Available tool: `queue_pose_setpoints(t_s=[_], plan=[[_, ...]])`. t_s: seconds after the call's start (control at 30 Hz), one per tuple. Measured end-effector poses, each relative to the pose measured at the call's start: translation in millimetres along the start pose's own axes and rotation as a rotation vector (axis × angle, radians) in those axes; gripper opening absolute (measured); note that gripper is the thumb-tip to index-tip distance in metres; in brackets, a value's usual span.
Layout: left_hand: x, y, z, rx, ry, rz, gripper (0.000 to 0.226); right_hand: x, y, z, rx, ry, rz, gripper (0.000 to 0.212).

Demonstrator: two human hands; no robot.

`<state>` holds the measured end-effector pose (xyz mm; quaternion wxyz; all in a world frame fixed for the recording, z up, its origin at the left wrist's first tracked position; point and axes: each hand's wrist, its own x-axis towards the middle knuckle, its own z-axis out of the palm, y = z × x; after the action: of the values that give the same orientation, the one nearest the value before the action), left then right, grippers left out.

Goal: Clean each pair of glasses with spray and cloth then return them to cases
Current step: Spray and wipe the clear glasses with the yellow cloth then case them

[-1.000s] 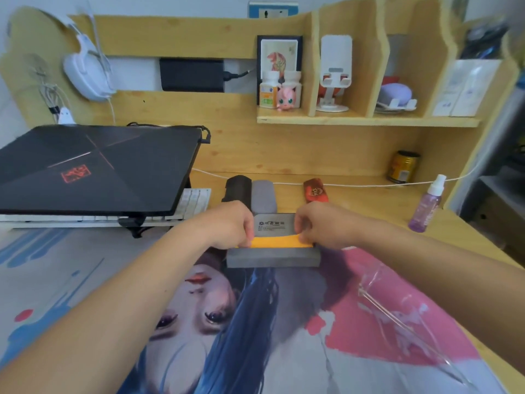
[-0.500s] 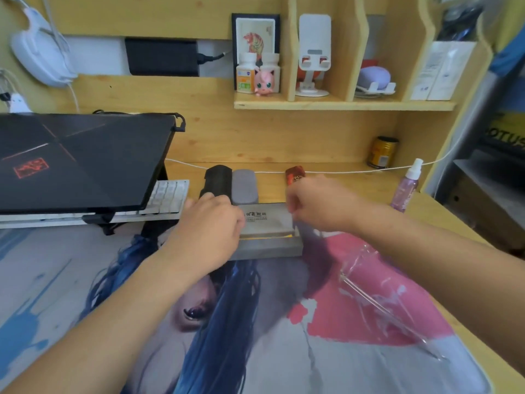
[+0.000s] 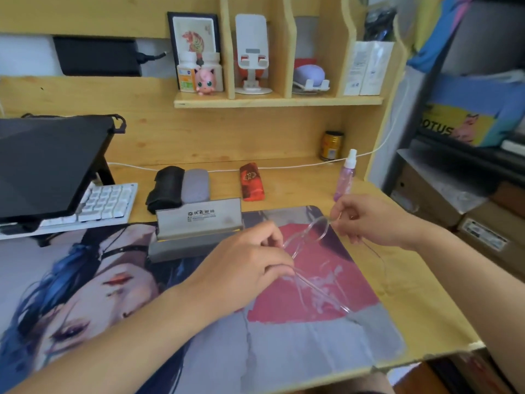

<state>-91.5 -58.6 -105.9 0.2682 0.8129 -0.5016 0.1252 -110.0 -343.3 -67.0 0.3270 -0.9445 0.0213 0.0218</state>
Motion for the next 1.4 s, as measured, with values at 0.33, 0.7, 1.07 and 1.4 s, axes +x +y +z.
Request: queue_pose_setpoints(t_s=[0.33, 0.7, 1.07, 1.4], plan=[[6.2, -28.0, -51.4, -0.091, 0.298, -0.445, 0.011, 27.8, -46.3, -2.2, 0.714, -0.132, -0.205, 0.015], [-19.6, -69.3, -59.6, 0.045, 0.485, -0.575, 0.007, 40.7, -68.7, 60.5, 0.551, 0.103, -0.487, 0.016], [-27.1, -54.5, -63.0, -0.114, 0.495, -0.461, 0.014, 35.5, -65.9, 75.6, 0.130, 0.358, -0.643, 0.012], [-27.7, -43.9, -54.3, 0.264, 0.647, -0.190, 0.008, 28.4, -88.9, 99.2, 0.226, 0.582, -0.328, 0.021]])
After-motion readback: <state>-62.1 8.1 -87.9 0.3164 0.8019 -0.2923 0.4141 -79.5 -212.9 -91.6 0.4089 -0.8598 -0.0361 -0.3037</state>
